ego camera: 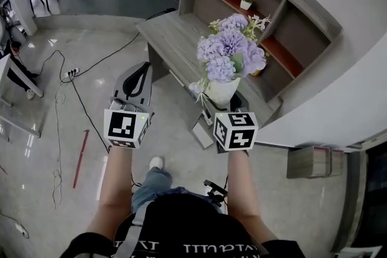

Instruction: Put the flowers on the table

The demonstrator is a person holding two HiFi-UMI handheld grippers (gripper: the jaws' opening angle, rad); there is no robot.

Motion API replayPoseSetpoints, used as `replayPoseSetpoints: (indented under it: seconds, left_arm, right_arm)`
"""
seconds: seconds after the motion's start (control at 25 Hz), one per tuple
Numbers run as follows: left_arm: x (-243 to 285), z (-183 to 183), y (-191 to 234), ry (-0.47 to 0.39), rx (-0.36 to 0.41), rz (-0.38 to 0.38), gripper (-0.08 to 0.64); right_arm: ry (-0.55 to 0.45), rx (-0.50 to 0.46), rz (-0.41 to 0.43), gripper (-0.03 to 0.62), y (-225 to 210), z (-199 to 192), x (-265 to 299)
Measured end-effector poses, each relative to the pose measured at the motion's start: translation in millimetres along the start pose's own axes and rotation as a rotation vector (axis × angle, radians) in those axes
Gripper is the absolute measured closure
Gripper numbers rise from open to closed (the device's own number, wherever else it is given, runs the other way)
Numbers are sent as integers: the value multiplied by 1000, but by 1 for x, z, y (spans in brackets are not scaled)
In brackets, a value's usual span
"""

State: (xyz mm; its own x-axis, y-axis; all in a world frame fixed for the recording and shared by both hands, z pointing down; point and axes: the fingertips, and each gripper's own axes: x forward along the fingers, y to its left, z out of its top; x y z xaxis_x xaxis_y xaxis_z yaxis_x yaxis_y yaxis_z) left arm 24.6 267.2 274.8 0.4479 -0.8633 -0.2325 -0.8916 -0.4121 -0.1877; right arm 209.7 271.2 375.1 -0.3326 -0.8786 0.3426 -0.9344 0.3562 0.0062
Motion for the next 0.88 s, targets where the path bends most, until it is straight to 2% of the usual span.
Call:
replayPoseSetpoints:
  seconds: [0.48,0.88]
  left_arm:
    - [79,-47,109,8,-22,-11,549]
    - [113,-69,178,15,-36,-26,549]
  right_arm:
    - [77,24,-6,220,18,31,136]
    - [111,41,-17,219,35,53,210]
